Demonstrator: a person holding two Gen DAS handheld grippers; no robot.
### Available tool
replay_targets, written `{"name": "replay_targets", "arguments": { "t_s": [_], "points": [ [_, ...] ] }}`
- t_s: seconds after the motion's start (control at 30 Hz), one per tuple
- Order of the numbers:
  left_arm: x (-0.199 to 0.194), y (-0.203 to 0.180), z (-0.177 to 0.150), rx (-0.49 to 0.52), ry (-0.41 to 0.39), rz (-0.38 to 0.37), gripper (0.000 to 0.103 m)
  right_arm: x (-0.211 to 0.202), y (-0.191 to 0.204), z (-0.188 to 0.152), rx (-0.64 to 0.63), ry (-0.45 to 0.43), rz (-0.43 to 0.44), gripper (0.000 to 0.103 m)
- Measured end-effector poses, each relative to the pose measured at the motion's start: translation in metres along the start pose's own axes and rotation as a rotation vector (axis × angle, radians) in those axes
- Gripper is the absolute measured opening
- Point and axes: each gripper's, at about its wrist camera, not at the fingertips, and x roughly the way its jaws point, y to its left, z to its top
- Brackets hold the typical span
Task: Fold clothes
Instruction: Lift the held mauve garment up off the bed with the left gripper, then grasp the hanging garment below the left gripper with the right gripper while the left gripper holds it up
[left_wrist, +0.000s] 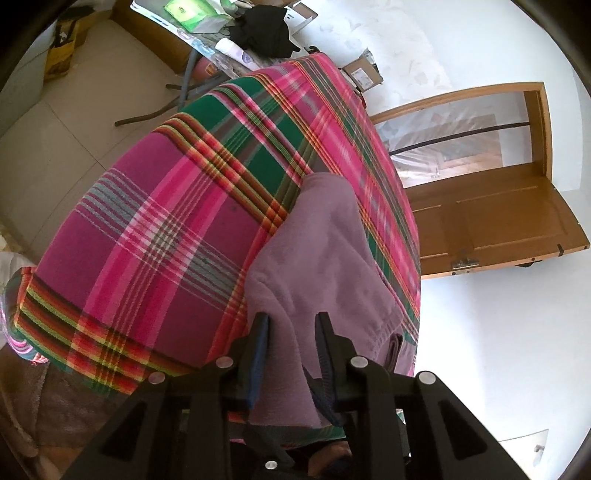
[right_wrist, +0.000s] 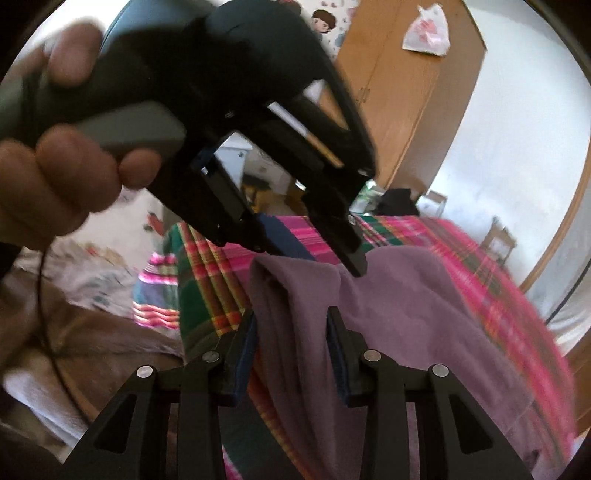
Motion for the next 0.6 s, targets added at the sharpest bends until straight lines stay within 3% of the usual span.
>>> {"name": "replay_targets", "arguments": {
  "t_s": [0.27,0.33,0.47,0.6],
  "points": [
    [-0.002,0.002,-0.002,0.001,0.001,-0.014,0.026,0.012,-0.006,0.004,0.063,0.026,-0.018,0.037],
    [-0.002,0.002,-0.002,0.004,0.0,-0.013,0.026,0.011,-0.007,0.003,0.063,0.017,-0.037,0.03],
    [-0.002,0.007,0.006,-0.007,-0.023,-0.019,0.041,0.007,-0.01,0.001,0.077,-0.001,-0.053,0.014],
    [0.005,0.009,0.019,-0.019,-0.015,-0.033,0.042,0.005,-0.009,0.001,0.081,-0.008,-0.059,0.013]
  ]
}}
